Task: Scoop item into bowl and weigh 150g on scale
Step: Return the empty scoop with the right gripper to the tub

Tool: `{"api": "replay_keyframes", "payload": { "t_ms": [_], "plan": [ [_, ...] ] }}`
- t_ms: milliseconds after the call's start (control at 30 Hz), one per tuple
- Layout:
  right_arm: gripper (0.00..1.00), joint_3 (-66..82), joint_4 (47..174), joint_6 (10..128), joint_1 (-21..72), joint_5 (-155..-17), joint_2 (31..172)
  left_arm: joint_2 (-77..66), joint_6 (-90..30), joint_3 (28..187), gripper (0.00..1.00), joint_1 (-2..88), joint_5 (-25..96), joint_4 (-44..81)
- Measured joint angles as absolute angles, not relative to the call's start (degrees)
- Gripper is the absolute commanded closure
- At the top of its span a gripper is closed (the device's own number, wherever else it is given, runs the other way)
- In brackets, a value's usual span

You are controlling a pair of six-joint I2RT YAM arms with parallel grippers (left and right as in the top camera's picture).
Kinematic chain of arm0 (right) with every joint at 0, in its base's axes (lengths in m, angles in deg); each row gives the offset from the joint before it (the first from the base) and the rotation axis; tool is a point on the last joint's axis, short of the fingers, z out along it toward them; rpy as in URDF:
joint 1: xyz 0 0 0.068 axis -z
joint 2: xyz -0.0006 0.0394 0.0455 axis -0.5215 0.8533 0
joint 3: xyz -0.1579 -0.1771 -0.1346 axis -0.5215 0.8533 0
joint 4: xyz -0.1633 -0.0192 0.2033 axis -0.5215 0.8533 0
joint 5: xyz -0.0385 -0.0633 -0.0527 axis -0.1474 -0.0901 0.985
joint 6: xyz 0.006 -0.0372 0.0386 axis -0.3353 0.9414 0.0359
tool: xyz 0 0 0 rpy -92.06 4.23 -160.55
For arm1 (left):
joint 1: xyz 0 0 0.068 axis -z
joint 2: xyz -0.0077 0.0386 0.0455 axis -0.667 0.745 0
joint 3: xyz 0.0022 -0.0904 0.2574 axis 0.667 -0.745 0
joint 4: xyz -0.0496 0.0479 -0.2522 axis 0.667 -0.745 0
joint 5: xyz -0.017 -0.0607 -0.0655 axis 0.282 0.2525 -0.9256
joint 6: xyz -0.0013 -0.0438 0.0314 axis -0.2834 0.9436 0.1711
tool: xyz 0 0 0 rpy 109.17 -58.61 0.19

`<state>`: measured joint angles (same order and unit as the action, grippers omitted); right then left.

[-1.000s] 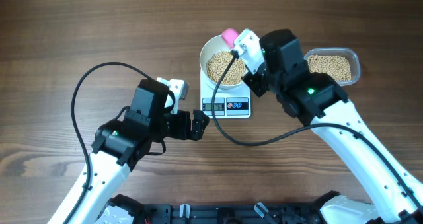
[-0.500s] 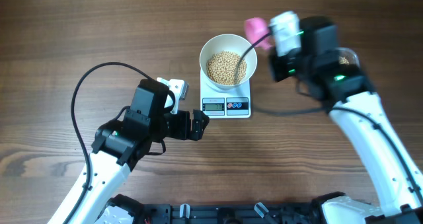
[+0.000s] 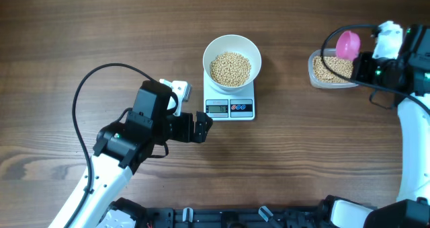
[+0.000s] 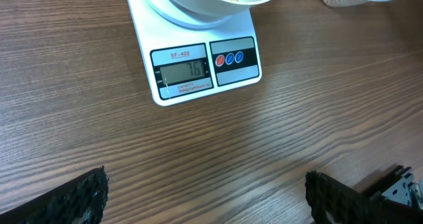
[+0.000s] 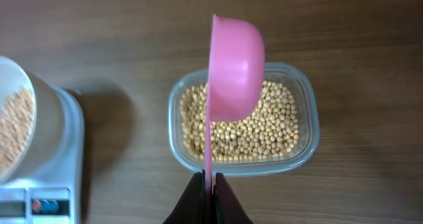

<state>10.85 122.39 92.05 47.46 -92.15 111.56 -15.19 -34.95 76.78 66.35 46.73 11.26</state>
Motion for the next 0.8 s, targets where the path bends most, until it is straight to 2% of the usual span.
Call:
{"api": "replay_keyframes", "payload": {
  "t_ms": [433,800],
  "plan": [
    [0.96,14.57,120.03,95.76,36.05,-67.26,113.06,-15.19,-34.95,76.78,0.00,66.35,46.75,11.28],
    [0.96,14.68,120.64,94.39,35.31,-58.80,117.61,-15.19,-34.95,76.78,0.00,66.35,46.73,11.28]
  ]
}}
